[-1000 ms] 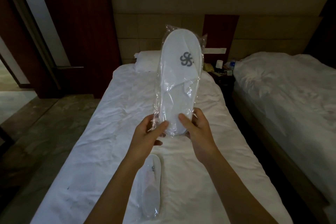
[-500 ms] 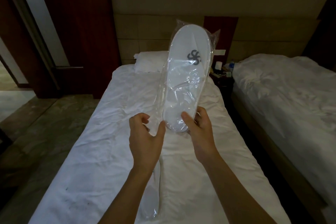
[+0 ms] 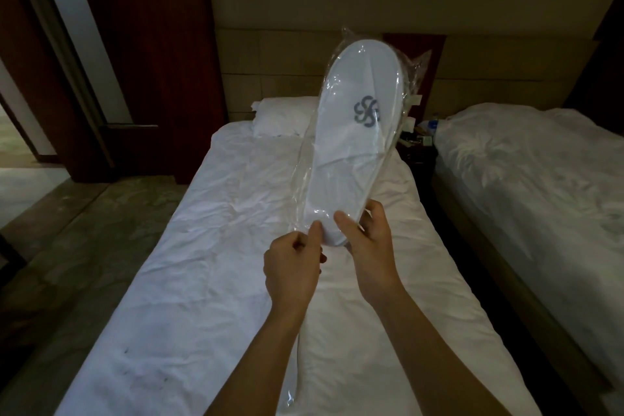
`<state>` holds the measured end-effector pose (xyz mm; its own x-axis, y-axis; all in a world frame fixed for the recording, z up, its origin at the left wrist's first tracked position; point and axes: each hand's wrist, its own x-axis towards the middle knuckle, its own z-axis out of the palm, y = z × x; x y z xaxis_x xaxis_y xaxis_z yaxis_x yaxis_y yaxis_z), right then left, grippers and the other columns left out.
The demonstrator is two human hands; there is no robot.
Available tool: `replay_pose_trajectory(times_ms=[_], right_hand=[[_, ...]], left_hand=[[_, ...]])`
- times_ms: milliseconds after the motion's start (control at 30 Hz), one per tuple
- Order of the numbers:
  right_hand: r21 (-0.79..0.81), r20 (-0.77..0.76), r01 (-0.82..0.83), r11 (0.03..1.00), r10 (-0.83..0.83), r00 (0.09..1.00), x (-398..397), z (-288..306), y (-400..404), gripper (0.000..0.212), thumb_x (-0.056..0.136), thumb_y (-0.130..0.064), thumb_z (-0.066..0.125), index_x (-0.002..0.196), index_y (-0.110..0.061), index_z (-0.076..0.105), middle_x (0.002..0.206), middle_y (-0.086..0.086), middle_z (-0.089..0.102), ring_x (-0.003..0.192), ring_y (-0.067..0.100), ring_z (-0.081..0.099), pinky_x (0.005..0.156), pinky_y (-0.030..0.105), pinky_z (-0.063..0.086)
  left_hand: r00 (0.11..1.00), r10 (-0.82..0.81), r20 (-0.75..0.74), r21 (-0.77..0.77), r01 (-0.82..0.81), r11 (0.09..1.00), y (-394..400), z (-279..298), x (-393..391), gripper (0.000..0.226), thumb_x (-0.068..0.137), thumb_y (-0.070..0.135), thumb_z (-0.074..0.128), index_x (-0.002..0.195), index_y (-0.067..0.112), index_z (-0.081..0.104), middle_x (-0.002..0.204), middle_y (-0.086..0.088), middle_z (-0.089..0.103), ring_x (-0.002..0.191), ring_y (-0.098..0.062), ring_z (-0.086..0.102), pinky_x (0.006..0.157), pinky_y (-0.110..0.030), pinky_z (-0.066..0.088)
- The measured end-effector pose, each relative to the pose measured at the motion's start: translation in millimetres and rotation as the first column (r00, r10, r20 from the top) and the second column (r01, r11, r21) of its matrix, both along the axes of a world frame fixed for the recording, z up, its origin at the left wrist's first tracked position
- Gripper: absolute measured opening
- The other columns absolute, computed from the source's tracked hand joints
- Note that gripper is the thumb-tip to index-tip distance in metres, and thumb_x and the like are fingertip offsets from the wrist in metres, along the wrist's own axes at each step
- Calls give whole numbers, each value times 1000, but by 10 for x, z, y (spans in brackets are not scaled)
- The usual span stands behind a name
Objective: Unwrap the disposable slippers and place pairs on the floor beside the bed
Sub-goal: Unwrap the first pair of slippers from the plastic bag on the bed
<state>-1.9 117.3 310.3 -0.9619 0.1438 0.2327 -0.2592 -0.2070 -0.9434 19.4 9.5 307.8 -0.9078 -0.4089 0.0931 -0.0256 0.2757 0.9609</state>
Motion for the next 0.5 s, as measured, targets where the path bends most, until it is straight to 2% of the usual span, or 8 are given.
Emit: replay_pose_trajectory(times_ms=[267,433,500], right_hand=[[-23,40,-17,1000,18,999,16,-67,27,27,80,-22,73,104,-31,63,107,2,73,103,22,70,92,52,56],[-35,77,28,999,-25,997,2,-93,23,29,83,-18,73,108,-24,60,107,1,73,101,20,71,89,48,58],[-39,96,67,997,-63,993,-4,-99,11,27,85,-15,73,107,-22,59,104,4,73,98,23,72,86,46,59]], left_hand=[[996,-66,58,-23,67,997,-35,-34,-22,36,94,29,52,66,12,69,60,1,71,48,-13,67,62,-33,58],[995,-93,30,-3,93,996,-14,-71,-5,33,97,22,50,73,10,68,65,-2,71,49,-12,68,55,-24,54],[993,-121,15,55,120,991,-7,-86,5,30,99,17,48,80,7,69,70,-6,72,54,-15,70,56,-26,56]])
